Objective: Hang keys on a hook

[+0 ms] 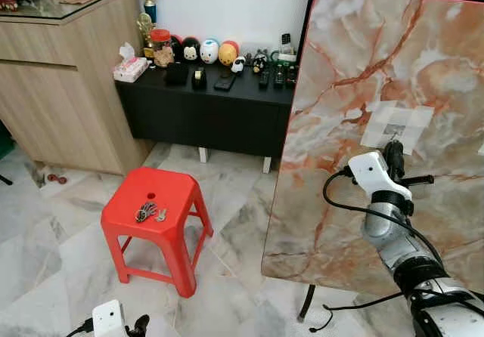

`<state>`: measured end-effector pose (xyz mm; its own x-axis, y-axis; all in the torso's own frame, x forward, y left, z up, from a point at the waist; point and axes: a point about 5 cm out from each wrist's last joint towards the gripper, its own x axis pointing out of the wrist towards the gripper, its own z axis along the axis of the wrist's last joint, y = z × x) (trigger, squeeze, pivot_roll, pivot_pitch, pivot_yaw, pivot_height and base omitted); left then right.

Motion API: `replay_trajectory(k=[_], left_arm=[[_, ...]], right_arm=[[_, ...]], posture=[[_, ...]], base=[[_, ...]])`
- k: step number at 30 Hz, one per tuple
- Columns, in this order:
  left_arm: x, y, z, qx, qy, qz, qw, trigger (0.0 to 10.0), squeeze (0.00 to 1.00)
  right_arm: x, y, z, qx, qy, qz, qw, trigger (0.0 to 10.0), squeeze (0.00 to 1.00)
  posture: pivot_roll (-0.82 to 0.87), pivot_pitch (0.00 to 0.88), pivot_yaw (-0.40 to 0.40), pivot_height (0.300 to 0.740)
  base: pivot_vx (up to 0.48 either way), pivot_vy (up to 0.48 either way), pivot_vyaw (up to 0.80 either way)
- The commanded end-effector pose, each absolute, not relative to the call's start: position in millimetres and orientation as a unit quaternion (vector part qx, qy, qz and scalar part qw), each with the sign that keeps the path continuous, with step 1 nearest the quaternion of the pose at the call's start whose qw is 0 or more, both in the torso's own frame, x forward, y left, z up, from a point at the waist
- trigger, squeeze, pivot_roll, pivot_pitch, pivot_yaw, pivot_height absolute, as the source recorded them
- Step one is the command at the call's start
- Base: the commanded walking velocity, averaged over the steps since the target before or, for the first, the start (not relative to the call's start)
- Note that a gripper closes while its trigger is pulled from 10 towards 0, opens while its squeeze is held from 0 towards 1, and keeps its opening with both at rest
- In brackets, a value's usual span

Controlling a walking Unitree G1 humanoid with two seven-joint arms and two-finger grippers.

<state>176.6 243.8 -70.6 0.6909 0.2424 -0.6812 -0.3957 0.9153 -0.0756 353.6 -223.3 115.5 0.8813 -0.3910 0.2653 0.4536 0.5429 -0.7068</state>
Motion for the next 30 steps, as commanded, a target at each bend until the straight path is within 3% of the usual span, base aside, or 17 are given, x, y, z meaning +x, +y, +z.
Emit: replay_trajectory(k=[1,30], left_arm=[[177.6,242.9,-70.7,-0.116,0.353,0.180,0.911,10.0,0.00],[178.5,241.3,-70.7,-0.118,0.351,0.182,0.911,10.0,0.00]], right_arm=[[358.6,-226.1,124.0,-0.415,-0.040,-0.244,0.876,10.0,0.00],[361.8,-216.7,118.7,-0.443,-0.022,-0.205,0.872,10.0,0.00]], posture=[[0.11,0.000,-0.049,0.740],[0.11,0.000,-0.052,0.740]], base=[[0.000,0.000,0.00],[0.000,0.000,0.00]])
